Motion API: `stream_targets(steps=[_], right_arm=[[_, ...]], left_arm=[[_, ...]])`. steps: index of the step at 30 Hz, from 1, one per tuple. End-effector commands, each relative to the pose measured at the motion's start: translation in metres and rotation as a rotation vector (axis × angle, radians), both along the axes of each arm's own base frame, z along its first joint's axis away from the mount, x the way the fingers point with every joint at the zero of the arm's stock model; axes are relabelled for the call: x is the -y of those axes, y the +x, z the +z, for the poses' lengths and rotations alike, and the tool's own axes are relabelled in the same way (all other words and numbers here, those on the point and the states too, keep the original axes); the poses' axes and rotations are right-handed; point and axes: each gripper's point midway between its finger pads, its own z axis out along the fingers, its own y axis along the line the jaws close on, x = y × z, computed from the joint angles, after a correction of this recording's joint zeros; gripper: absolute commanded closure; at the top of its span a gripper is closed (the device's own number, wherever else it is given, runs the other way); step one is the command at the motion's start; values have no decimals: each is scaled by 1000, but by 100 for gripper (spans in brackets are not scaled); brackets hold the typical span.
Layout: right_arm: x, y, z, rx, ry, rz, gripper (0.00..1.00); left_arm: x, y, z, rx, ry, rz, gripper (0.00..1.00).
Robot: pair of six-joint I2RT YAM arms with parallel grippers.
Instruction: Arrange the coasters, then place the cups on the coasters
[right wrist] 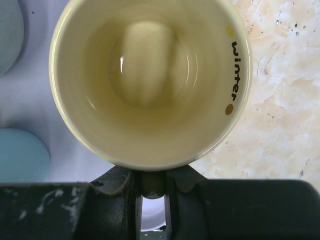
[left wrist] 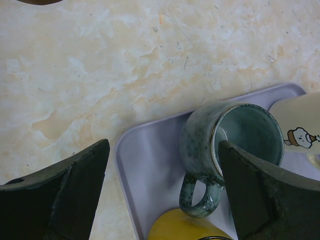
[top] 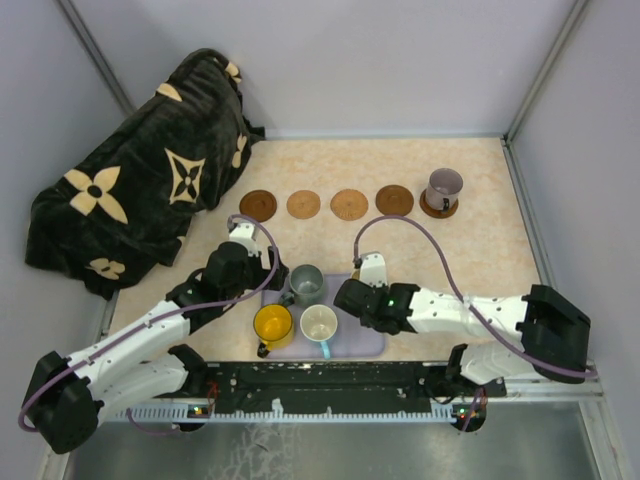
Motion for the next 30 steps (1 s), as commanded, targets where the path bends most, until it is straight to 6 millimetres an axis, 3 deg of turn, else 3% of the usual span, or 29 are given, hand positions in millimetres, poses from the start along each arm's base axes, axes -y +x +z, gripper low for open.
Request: stream_targets(steps=[1, 13, 20, 23, 30], right_arm=[[-3, 17, 19, 85, -31, -14, 100], [-8, 51, 83, 303, -65, 27, 100], [4, 83, 110, 422, -160, -19, 100], [12, 105, 118, 451, -126, -44, 100], [43, 176, 145, 524, -52, -148, 100]], left_arm=[[-1, -1, 2, 15, -1, 5, 5], [-5, 2, 7, 41, 6, 22, 4], [-3, 6, 9, 53, 8, 22, 5], [-2, 9, 11, 59, 12, 21, 5], [-1, 18, 13, 83, 26, 38, 4]])
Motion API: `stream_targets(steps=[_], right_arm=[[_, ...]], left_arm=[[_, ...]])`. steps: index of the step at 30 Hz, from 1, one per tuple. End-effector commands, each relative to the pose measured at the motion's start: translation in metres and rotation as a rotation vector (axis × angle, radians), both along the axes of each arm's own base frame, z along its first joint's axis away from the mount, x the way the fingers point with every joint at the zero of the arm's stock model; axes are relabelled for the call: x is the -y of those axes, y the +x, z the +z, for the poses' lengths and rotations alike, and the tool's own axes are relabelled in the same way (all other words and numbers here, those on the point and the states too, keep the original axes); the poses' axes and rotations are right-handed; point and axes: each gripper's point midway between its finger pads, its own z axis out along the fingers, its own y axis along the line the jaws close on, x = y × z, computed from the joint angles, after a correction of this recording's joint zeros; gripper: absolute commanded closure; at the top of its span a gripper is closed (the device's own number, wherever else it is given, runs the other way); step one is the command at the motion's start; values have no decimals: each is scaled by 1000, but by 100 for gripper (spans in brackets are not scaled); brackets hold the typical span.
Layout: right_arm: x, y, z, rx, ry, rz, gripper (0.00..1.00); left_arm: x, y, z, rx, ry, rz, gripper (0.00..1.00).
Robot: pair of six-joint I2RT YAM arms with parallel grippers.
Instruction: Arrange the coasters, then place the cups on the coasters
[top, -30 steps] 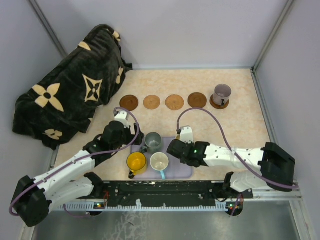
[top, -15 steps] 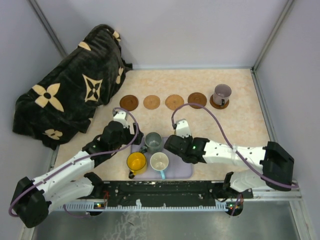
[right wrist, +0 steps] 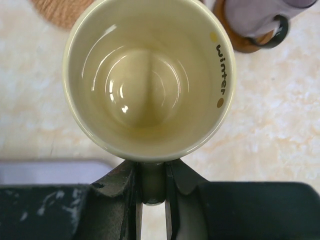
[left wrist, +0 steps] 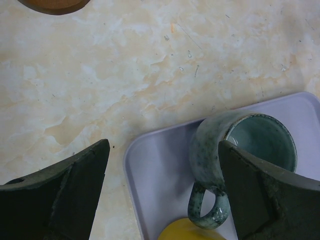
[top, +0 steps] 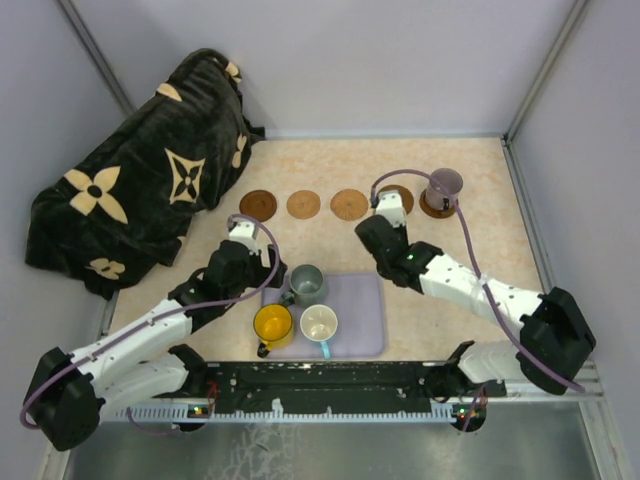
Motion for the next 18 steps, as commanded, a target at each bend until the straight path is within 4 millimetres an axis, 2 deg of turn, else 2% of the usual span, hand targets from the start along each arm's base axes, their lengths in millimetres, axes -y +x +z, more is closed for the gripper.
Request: stream_targets(steps=[1, 4, 10, 17, 18], right_arm=[[9, 64, 63, 209, 116, -57, 100], [17, 92, 64, 227, 115, -86, 100], [29, 143, 52, 229, 142, -128, 100], [41, 188, 44, 262, 182, -162, 100], [41, 193, 35, 248, 176, -162, 100]], left_arm=[[4, 11, 13, 51, -2, 12, 4], [4, 15, 11, 51, 8, 26, 4], [5, 21, 6, 45, 34, 28, 3], [10, 27, 11, 66, 30, 24, 3], [10, 28, 12, 69, 31, 26, 3]])
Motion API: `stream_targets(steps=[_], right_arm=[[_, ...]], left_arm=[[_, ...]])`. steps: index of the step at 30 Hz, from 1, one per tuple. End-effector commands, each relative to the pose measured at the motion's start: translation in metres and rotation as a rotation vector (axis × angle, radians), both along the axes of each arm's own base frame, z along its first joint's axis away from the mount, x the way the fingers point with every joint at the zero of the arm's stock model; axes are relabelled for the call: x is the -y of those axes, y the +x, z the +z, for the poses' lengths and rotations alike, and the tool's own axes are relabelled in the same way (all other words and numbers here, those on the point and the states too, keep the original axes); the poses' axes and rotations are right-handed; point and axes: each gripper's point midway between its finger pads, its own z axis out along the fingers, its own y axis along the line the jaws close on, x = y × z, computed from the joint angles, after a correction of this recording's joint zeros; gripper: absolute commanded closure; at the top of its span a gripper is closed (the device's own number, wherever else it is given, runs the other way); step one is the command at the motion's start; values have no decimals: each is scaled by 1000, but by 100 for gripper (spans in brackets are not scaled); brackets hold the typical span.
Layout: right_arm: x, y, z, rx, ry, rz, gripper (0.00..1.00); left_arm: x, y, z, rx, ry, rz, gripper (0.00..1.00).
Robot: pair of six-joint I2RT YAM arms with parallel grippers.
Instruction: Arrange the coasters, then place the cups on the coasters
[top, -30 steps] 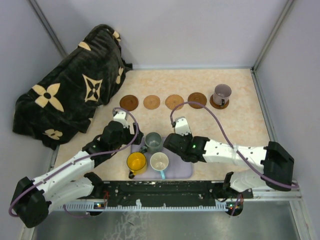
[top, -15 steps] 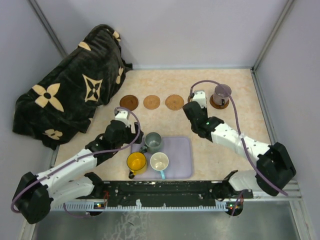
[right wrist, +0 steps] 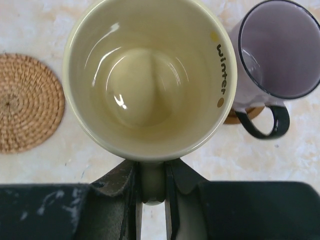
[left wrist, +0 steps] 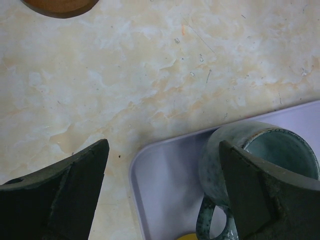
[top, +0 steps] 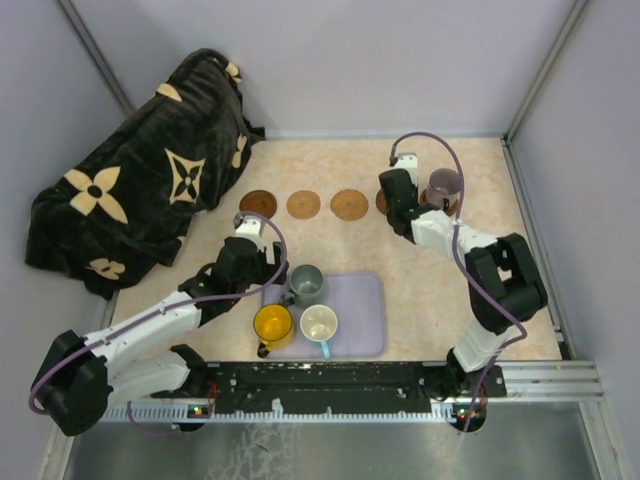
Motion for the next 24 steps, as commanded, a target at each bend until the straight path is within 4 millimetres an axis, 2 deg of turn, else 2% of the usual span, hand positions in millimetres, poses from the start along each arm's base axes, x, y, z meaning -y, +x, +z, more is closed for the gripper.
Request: stream_targets(steps=[1, 10, 24], right_arm=[[-11, 55, 55, 219, 91, -5, 100], [-15, 76, 43, 226, 71, 23, 100], [-16, 76, 25, 197, 64, 23, 100]], left_arm=[[9, 15, 26, 76, -27, 3, 2], [2, 19, 26, 78, -55, 69, 0], [-8, 22, 28, 85, -67, 112, 0]])
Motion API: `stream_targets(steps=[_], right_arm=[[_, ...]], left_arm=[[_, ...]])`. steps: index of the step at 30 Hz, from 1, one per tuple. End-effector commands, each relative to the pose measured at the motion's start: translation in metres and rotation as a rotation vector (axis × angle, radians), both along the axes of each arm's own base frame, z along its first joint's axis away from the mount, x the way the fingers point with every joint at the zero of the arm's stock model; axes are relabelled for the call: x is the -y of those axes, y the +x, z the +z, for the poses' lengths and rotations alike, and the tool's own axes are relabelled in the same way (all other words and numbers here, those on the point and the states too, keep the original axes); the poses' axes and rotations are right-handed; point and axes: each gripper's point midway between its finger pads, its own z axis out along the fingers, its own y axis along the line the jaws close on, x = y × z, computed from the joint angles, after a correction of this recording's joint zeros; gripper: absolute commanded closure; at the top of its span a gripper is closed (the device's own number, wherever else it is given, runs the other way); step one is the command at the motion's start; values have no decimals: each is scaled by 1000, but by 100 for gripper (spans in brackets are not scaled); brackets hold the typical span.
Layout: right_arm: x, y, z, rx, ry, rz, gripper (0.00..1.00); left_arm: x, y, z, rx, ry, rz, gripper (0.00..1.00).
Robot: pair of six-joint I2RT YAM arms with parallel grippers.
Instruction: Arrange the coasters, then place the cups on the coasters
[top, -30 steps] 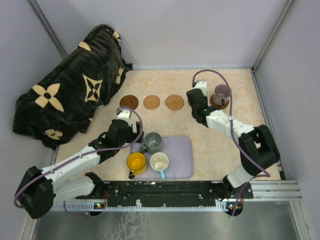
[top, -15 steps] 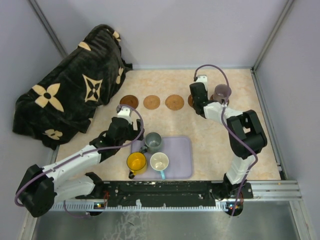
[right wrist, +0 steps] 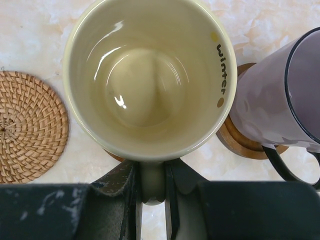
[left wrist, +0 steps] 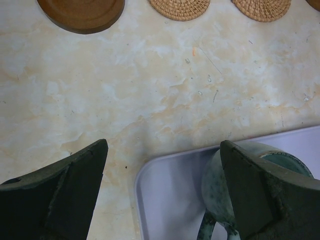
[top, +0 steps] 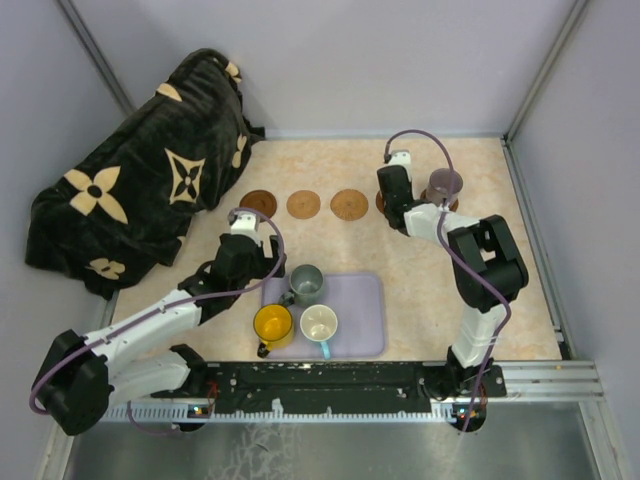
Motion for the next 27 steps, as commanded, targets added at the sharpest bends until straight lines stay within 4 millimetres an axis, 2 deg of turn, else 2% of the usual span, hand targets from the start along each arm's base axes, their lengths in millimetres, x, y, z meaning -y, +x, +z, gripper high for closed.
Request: stream_targets(steps=[1, 27], right_arm=[[-7, 32, 55, 188, 64, -24, 100], [2, 11, 43, 165, 79, -58, 100]], left_arm=[[-1, 7, 16, 44, -40, 29, 0], [-4, 6, 12, 34, -39, 39, 0]])
